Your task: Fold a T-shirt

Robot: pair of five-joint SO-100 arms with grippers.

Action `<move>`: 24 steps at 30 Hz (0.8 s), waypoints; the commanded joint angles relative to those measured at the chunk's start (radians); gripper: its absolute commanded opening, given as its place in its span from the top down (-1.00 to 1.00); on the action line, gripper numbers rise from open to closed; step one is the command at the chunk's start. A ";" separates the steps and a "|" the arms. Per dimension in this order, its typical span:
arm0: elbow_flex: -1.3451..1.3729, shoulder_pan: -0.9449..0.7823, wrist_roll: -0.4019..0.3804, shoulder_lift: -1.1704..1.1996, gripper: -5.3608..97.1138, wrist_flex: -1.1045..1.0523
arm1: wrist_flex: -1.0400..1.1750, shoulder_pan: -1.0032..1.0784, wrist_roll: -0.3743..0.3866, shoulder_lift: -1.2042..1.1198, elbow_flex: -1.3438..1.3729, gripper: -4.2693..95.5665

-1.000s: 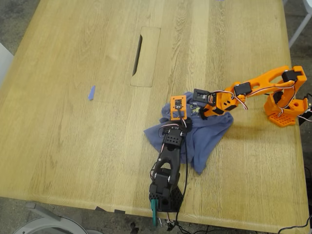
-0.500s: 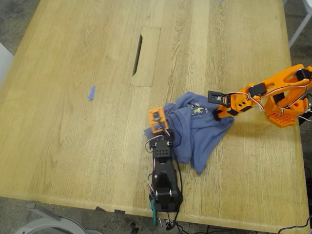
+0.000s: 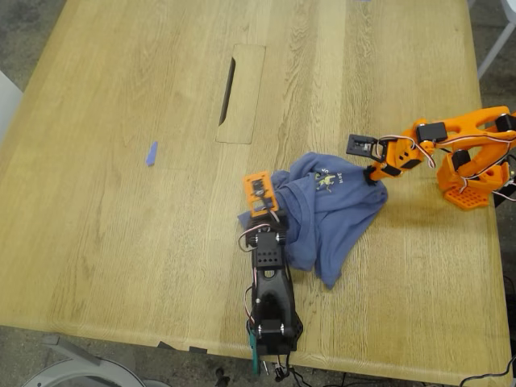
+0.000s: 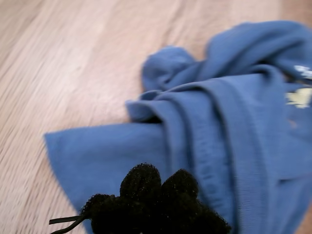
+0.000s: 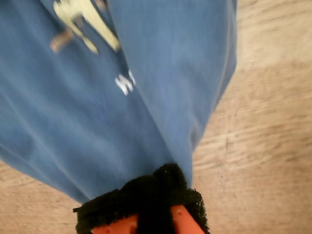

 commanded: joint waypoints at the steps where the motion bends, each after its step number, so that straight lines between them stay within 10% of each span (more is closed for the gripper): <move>1: -0.127 0.097 0.011 0.011 0.89 -0.014 | -0.009 -0.006 -0.014 -0.049 -0.135 0.91; 24: 0.216 0.193 -0.017 -0.137 0.90 -0.758 | -0.541 -0.028 -0.081 -0.451 -0.364 0.91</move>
